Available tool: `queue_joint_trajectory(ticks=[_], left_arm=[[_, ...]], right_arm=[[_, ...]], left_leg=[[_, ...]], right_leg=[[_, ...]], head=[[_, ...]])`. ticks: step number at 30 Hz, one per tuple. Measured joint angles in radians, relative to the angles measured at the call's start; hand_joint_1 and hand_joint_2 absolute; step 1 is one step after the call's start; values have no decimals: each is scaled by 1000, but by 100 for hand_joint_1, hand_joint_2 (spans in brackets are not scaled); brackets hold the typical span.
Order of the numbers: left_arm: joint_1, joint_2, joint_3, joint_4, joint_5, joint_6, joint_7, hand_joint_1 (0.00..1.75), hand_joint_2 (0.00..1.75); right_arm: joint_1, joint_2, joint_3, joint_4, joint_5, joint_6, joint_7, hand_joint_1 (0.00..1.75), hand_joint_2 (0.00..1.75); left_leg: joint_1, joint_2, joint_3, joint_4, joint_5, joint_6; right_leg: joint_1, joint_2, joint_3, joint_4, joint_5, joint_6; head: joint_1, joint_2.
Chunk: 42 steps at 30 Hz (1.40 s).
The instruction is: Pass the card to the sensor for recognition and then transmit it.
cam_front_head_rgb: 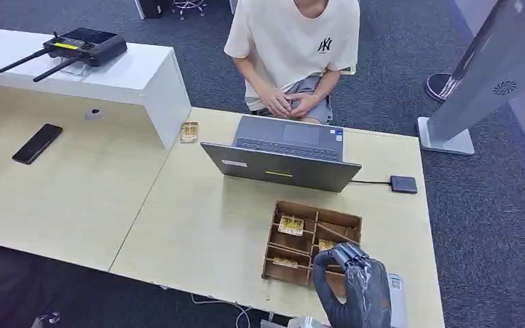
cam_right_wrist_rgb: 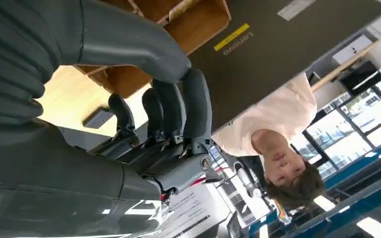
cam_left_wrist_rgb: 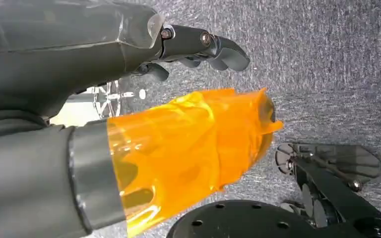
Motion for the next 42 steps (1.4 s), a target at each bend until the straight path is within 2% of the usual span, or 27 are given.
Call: queue_joint_trajectory(ticks=[4,6,8,10,11,13,15,16,21,22,26,28,30,32,33,35,40,41,42], left_arm=[[-2,0,2,0,-23,0,-6,0,0],[-2,-1,6,0,-34,0,-11,0,0],[-2,-1,11,0,-45,0,-18,0,0],[-2,-2,20,1,-52,-1,-22,0,0],[-2,-2,24,2,-55,-1,-23,0,0],[-3,-2,28,3,-63,-1,-24,0,0],[-5,-2,34,6,-72,-1,-29,0,0],[-7,-2,38,10,-77,0,-33,0,0],[-10,-1,55,20,-87,0,-42,0,0],[-10,-1,55,21,-88,0,-42,0,0],[-11,-1,59,26,-89,0,-42,0,0],[-11,-1,59,27,-88,0,-42,0,0],[-11,-1,59,27,-87,1,-42,0,0],[-11,-1,59,27,-80,1,-41,0,0],[-11,-1,59,27,-76,1,-39,0,0],[-11,-1,59,27,-66,1,-32,0,0],[-11,-1,59,27,-51,1,-21,0,0],[-11,-1,59,27,-51,1,-21,0,0],[-11,-1,59,27,-51,1,-21,0,0]], right_arm=[[-12,-6,25,42,21,1,8,82,175],[-17,-7,34,61,28,1,11,79,175],[-24,-10,45,82,37,1,20,94,175],[-28,-12,52,100,44,0,21,80,175],[-31,-12,53,108,45,0,24,80,175],[-36,-13,59,124,49,0,32,93,175],[-40,-13,64,138,53,-1,40,96,175],[-42,-13,66,143,55,-2,43,115,175],[-45,-15,67,165,77,-11,68,115,175],[-45,-15,67,168,84,-12,75,122,175],[-46,-19,67,177,119,-26,105,112,175],[-46,-21,67,179,130,-32,118,126,175],[-46,-23,67,180,143,-34,130,117,175],[-45,-25,66,180,157,-40,144,89,175],[-45,-25,65,180,162,-42,148,89,175],[-44,-28,63,180,171,-43,159,103,175],[-40,-29,48,184,181,-44,172,103,175],[-40,-29,47,184,181,-44,174,99,175],[-40,-29,45,185,182,-45,177,86,175]], left_leg=[[0,0,0,0,0,0],[0,0,0,0,0,0],[0,0,0,0,0,0],[0,0,0,0,0,0],[0,0,0,0,0,0],[0,0,0,0,0,0],[0,0,0,0,0,0],[0,0,0,0,0,0],[0,0,0,0,0,0],[0,0,0,0,0,0],[0,0,0,0,0,0],[0,0,0,0,0,0],[0,0,0,0,0,0],[0,0,0,0,0,0],[0,0,0,0,0,0],[0,0,0,0,0,0],[0,0,0,0,0,0],[0,0,0,0,0,0],[0,0,0,0,0,0]], right_leg=[[0,0,0,0,0,0],[0,0,0,0,0,0],[0,0,0,0,0,0],[0,0,0,0,0,0],[0,0,0,0,0,0],[0,0,0,0,0,0],[0,0,0,0,0,0],[0,0,0,0,0,0],[0,0,0,0,0,0],[0,0,0,0,0,0],[0,0,0,0,0,0],[0,0,0,0,0,0],[0,0,0,0,0,0],[0,0,0,0,0,0],[0,0,0,0,0,0],[0,0,0,0,0,0],[0,0,0,0,0,0],[0,0,0,0,0,0],[0,0,0,0,0,0]], head=[[0,0],[0,0],[0,0],[0,0],[0,0],[0,0],[0,0],[0,0],[0,0],[0,0],[0,0],[0,0],[0,0],[0,0],[0,0],[0,0],[0,0],[0,0],[0,0]])
